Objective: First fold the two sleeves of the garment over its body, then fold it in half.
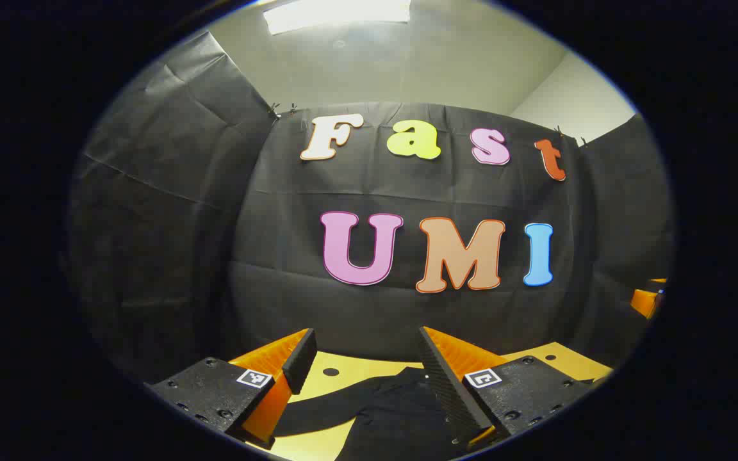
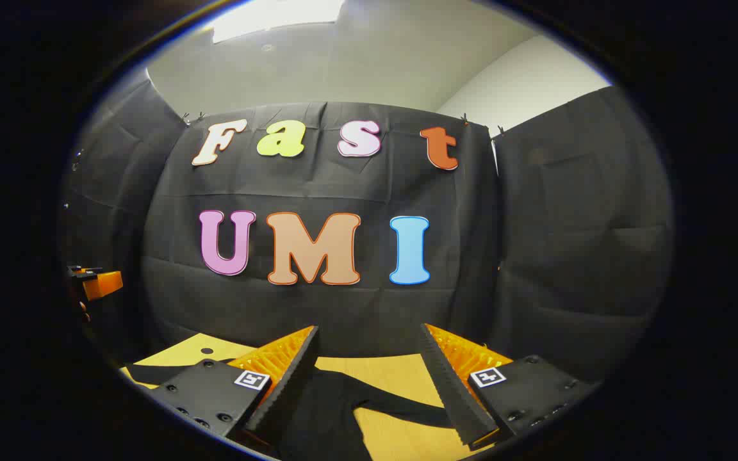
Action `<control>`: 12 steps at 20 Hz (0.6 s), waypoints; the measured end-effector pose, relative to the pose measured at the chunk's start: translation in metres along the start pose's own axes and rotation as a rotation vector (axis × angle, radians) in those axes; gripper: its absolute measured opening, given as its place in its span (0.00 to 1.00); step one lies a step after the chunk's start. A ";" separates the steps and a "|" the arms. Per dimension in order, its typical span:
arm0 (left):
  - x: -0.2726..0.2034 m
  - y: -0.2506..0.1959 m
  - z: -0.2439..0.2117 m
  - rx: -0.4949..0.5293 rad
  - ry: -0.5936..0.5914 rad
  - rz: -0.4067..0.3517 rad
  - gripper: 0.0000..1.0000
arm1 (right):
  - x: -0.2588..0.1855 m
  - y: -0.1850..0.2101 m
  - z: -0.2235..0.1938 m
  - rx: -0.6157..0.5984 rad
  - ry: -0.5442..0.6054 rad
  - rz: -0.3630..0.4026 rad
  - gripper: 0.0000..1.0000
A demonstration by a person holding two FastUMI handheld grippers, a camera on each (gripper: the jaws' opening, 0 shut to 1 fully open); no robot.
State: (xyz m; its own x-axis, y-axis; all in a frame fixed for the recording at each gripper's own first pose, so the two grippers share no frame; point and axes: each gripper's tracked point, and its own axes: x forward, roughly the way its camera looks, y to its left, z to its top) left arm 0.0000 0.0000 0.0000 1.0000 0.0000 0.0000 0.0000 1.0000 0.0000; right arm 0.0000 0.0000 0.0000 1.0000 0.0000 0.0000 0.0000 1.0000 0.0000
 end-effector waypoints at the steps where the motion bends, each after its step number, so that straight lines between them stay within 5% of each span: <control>1: 0.000 0.000 0.000 0.002 0.004 -0.002 0.92 | -0.001 -0.004 -0.002 0.010 0.008 -0.009 0.96; 12: -0.001 -0.010 -0.001 0.006 0.001 -0.045 0.92 | -0.011 -0.039 -0.010 0.045 0.034 -0.089 0.96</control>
State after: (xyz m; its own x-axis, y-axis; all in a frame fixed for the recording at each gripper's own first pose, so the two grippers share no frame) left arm -0.0014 -0.0101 -0.0013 0.9990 -0.0452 -0.0010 0.0452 0.9990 0.0058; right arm -0.0110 -0.0392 -0.0104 0.9954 -0.0885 -0.0356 0.0900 0.9950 0.0434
